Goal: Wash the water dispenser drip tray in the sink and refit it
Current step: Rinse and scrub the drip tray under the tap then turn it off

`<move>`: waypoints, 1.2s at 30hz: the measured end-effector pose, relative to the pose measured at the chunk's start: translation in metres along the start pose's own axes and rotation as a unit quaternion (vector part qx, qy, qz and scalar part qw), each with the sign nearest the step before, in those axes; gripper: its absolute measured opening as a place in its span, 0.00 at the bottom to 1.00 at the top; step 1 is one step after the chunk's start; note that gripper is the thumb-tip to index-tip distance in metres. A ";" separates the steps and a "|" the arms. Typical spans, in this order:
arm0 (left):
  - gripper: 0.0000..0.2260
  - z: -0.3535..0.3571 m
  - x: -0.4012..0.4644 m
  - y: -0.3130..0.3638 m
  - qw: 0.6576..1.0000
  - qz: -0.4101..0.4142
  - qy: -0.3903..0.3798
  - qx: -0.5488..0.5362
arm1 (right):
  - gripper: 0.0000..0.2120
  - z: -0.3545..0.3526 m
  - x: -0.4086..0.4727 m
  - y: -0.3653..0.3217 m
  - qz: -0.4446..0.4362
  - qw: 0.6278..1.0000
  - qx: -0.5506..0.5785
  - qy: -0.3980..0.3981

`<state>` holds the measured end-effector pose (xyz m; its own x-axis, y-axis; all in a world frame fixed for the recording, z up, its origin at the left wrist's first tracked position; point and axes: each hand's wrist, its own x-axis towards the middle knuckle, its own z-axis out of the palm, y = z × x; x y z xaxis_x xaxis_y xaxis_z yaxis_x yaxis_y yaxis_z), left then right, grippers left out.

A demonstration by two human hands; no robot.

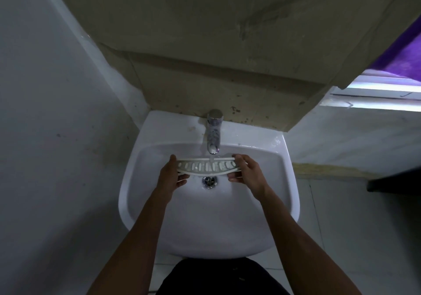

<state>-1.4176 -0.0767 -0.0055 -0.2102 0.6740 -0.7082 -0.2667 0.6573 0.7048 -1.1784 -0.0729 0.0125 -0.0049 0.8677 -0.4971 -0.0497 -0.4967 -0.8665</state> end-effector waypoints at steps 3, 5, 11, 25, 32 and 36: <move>0.20 0.000 0.000 -0.002 1.000 0.024 0.008 0.016 | 0.14 -0.001 0.002 0.001 0.008 1.000 0.019 -0.006; 0.18 0.000 -0.001 -0.002 0.999 0.029 0.016 0.015 | 0.16 -0.001 0.004 0.003 0.019 0.999 0.031 -0.006; 0.16 -0.002 0.000 -0.003 0.998 0.046 0.033 0.027 | 0.17 0.001 0.008 0.008 0.036 0.999 0.027 -0.002; 0.14 0.000 -0.007 0.004 0.978 0.171 0.099 0.068 | 0.11 0.011 0.007 0.016 0.059 0.997 0.041 -0.042; 0.13 0.006 -0.004 -0.005 0.985 0.148 0.043 0.074 | 0.14 0.000 0.007 0.021 0.042 0.998 0.044 0.015; 0.15 0.011 0.004 -0.014 0.988 0.138 0.013 0.066 | 0.13 -0.009 0.004 0.020 -0.005 0.998 0.033 0.057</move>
<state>-1.4048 -0.0792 -0.0175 -0.2833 0.8258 -0.4877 -0.0706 0.4892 0.8693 -1.1707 -0.0793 -0.0068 0.1086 0.8626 -0.4940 -0.1147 -0.4828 -0.8682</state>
